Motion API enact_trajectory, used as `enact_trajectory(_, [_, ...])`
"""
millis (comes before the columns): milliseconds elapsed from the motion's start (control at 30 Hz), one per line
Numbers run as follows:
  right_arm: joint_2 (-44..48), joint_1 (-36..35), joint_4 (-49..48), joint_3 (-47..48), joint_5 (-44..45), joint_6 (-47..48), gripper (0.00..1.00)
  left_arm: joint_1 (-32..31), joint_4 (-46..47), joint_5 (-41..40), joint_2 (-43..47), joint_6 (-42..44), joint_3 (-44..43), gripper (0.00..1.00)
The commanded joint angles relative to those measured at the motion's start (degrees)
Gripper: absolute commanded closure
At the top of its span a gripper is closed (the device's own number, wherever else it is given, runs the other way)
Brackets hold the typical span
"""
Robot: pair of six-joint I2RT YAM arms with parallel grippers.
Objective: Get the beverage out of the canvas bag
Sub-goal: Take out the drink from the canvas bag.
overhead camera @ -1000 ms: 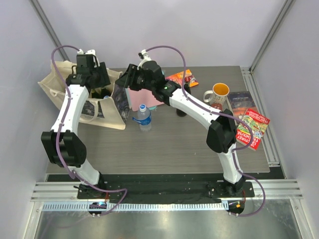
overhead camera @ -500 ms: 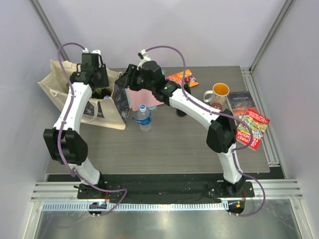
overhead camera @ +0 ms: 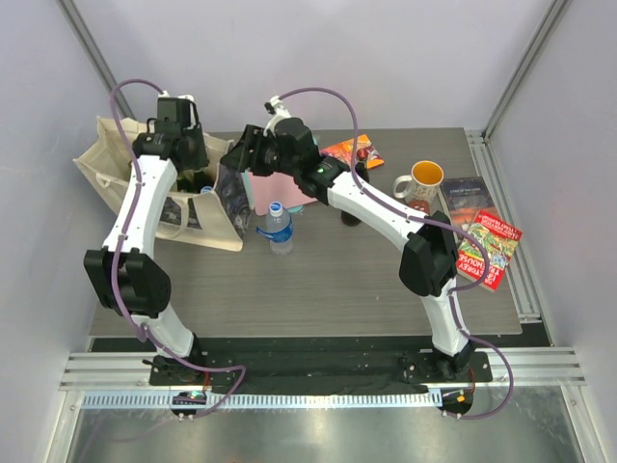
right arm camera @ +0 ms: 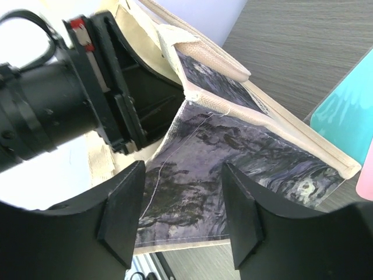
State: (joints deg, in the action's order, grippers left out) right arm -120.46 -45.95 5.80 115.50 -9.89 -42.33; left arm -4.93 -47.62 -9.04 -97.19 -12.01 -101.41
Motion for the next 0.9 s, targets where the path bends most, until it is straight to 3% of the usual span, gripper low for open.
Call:
enact_trajectory(0, [3.48,-0.19,0.18,1.48,-1.89,3.74,0.39,-0.34,3.84,-2.83,4.1,-0.38,-6.26,1.0])
enact_trajectory(367, [5.85,0.34,-2.9,0.43,-4.78,7.69,0.29,-0.34,2.35,-3.62,5.69,-0.82,-9.94,1.0])
enact_trajectory(700, [9.1,1.92,-7.82,-1.6,-8.12,17.44,0.28,-0.34,0.95,-3.44,8.42,-1.53,-14.34,1.0])
enact_trajectory(867, [9.37,2.8,-11.86,-0.72,-15.06,21.31,0.25,-0.26,0.24,-3.27,9.38,-2.14,-16.19,1.0])
